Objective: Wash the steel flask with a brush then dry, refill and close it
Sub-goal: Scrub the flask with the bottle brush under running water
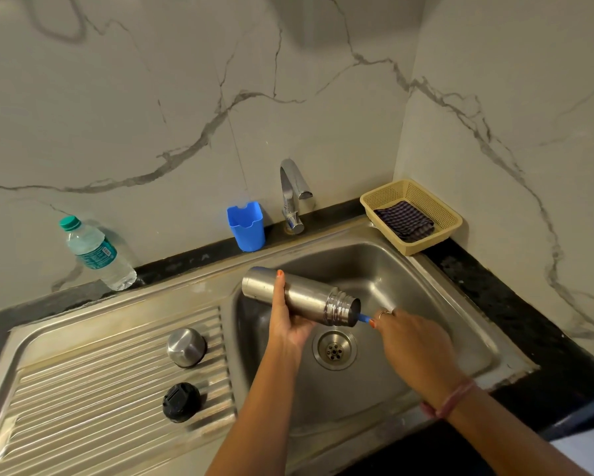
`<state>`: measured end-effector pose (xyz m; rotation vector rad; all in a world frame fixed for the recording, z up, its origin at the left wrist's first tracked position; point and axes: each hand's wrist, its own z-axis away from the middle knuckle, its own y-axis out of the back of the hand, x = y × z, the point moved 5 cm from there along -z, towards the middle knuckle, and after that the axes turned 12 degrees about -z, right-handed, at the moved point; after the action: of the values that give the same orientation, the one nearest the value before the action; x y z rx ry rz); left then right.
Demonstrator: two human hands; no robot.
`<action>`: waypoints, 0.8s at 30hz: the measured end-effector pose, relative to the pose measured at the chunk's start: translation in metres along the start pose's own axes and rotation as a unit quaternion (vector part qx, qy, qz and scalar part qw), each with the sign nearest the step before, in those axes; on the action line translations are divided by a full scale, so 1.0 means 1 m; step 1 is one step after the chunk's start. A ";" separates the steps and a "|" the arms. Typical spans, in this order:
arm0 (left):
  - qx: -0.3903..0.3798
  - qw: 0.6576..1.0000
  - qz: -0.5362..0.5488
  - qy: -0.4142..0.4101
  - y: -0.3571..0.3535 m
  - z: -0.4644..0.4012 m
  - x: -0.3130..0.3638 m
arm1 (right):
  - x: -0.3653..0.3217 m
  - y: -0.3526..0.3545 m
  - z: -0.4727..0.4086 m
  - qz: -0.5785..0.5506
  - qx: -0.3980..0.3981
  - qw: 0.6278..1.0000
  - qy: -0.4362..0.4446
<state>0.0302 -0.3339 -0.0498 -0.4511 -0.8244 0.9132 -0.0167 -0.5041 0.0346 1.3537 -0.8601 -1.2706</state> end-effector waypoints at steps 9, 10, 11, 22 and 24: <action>0.005 1.000 0.005 -0.022 -0.002 -0.001 0.000 | 0.032 0.022 -0.006 -0.242 -0.138 0.959 -0.057; 0.008 1.000 0.004 -0.021 -0.002 0.000 -0.003 | 0.030 0.019 -0.011 -0.256 -0.144 0.954 -0.061; 0.011 1.000 0.001 -0.018 -0.003 0.001 -0.006 | 0.028 0.014 -0.015 -0.265 -0.150 0.950 -0.065; -0.008 1.000 -0.011 0.015 -0.005 0.001 -0.015 | 0.049 0.023 -0.003 -0.294 -0.195 0.932 -0.087; 0.001 1.000 -0.005 0.015 -0.007 0.003 -0.018 | 0.046 0.014 -0.006 -0.314 -0.201 0.922 -0.099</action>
<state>0.0255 -0.3528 -0.0515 -0.4568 -0.7964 0.8952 -0.0001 -0.5497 0.0373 1.2105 -0.2489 -1.9824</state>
